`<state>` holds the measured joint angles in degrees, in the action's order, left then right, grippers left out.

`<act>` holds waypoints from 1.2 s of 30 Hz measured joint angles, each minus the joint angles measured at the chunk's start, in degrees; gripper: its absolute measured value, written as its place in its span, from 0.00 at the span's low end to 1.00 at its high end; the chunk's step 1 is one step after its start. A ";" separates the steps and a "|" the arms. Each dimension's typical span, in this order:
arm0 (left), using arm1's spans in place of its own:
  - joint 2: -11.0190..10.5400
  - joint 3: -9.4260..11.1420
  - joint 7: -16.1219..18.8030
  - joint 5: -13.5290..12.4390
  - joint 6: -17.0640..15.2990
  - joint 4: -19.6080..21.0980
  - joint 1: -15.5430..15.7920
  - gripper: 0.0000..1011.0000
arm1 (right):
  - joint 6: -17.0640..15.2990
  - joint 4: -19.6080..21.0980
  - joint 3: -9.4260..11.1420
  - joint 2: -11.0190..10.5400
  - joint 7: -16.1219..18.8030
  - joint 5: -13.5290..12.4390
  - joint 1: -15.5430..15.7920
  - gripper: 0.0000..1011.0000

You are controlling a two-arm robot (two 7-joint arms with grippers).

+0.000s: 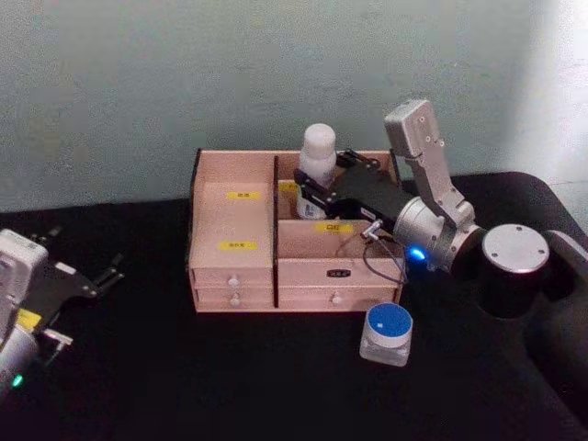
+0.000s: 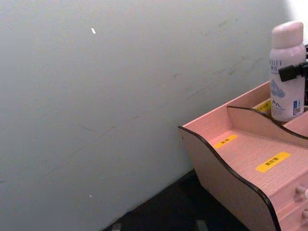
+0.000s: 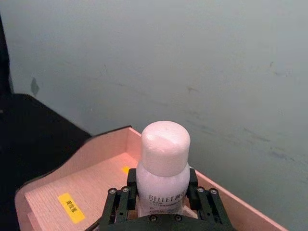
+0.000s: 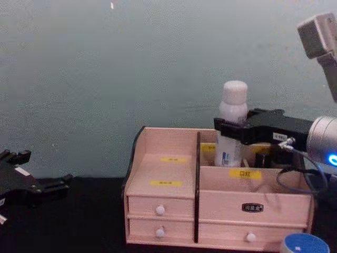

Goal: Pick up the facial cleanser and watermelon frost from the table and place them into the tiered storage box.

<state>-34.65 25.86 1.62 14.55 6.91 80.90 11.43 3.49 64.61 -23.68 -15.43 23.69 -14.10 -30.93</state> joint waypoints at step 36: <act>0.00 0.00 0.00 0.00 0.00 0.00 0.00 0.99 | -2.66 -6.23 0.49 2.32 0.62 2.92 -1.72 0.59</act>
<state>-34.65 25.86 1.62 14.55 6.91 80.90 11.43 0.83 58.38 -23.19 -13.11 24.31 -11.17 -32.66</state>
